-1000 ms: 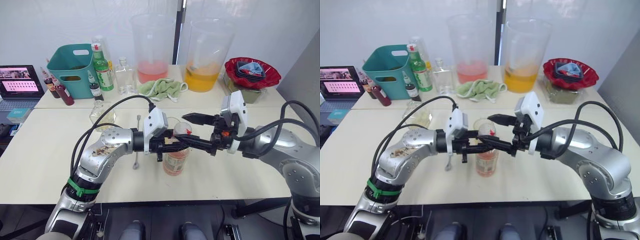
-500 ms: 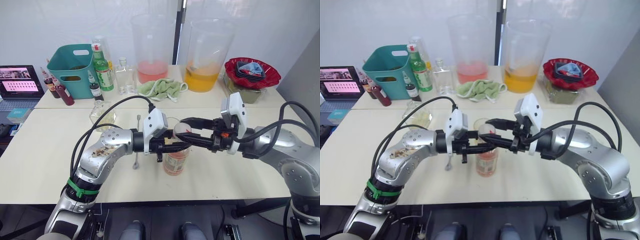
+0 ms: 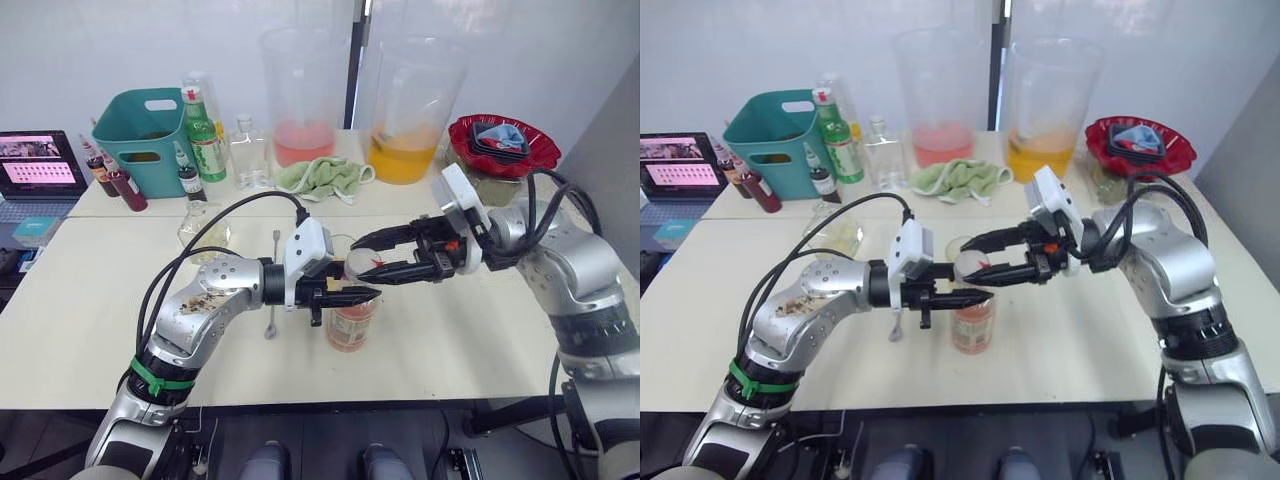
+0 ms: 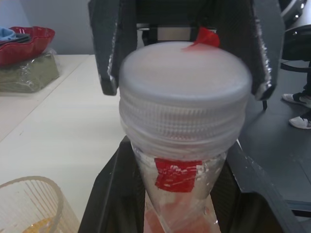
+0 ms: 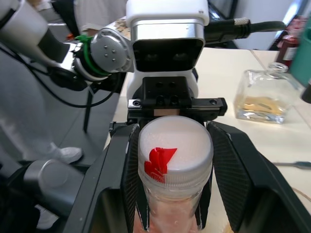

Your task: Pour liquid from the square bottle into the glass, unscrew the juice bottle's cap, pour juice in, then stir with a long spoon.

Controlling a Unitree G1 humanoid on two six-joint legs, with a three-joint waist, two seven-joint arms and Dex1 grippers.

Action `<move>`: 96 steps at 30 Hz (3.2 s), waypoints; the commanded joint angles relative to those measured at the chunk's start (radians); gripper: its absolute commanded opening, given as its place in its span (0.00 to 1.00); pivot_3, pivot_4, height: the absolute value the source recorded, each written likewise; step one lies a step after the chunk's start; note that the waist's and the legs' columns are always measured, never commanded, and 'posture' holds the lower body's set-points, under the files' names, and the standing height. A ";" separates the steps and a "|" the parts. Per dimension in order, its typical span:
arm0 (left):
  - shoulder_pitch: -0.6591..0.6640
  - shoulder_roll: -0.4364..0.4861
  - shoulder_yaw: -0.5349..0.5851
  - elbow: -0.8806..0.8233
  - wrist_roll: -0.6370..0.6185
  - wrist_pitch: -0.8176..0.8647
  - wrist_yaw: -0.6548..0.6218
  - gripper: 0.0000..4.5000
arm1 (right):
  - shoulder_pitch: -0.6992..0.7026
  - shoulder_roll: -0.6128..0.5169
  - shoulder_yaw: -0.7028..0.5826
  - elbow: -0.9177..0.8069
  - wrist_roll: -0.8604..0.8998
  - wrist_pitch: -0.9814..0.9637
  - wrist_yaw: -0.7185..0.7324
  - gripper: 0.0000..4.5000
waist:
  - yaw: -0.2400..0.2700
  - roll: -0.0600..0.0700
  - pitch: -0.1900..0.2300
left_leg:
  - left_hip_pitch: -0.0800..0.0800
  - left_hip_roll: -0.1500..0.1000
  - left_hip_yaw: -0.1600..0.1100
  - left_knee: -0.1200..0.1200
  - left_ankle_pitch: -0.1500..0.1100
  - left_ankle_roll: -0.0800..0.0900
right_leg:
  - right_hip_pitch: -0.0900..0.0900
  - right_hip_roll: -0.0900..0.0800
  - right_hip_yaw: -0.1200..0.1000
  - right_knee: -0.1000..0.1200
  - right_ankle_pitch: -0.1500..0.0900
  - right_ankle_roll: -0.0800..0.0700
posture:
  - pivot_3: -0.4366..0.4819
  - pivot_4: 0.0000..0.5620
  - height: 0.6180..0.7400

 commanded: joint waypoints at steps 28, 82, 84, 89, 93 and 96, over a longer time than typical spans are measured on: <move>-0.040 -0.018 -0.041 0.013 -0.026 0.014 -0.029 0.28 | 0.280 0.002 -0.266 -0.489 0.094 0.252 -0.468 0.99 | 0.015 0.000 0.000 | -0.002 -0.002 -0.005 0.000 0.000 0.000 | -0.002 -0.003 0.000 0.001 0.000 0.000 | 0.48 0.27 1.00; -0.053 0.006 -0.054 0.003 -0.008 -0.002 -0.037 0.28 | 0.142 -0.046 -0.184 -0.350 0.137 0.216 -0.325 1.00 | 0.015 0.000 0.000 | -0.002 -0.001 -0.006 0.000 0.000 0.000 | -0.002 -0.003 -0.001 0.001 0.000 0.000 | 0.48 0.27 1.00; -0.054 0.003 -0.057 0.010 -0.006 -0.014 -0.047 0.28 | 0.180 -0.028 -0.206 -0.405 0.143 0.248 -0.414 1.00 | 0.015 0.000 0.000 | -0.002 -0.001 -0.005 0.000 0.000 0.000 | -0.002 -0.003 -0.001 0.001 0.000 0.000 | 0.48 0.27 1.00; -0.049 -0.006 -0.063 0.021 0.000 -0.030 -0.059 0.28 | 0.228 -0.026 -0.240 -0.466 0.173 0.307 -0.522 1.00 | 0.023 0.000 0.000 | -0.002 -0.002 -0.005 0.000 0.000 0.000 | -0.002 -0.003 -0.001 0.000 0.000 0.000 | 0.48 0.27 1.00; -0.047 -0.010 -0.067 0.031 0.007 -0.039 -0.066 0.28 | 0.261 -0.029 -0.262 -0.493 0.201 0.326 -0.558 1.00 | 0.023 0.000 0.000 | -0.002 -0.002 -0.003 0.000 0.000 0.000 | -0.002 -0.003 -0.001 0.000 0.000 0.000 | 0.48 0.27 1.00; -0.047 -0.010 -0.068 0.036 0.010 -0.043 -0.068 0.28 | 0.273 -0.036 -0.262 -0.504 0.213 0.334 -0.570 0.94 | 0.023 0.000 0.000 | -0.002 -0.002 -0.002 0.000 0.000 0.000 | -0.001 -0.003 -0.001 0.000 0.000 0.000 | 0.48 0.27 1.00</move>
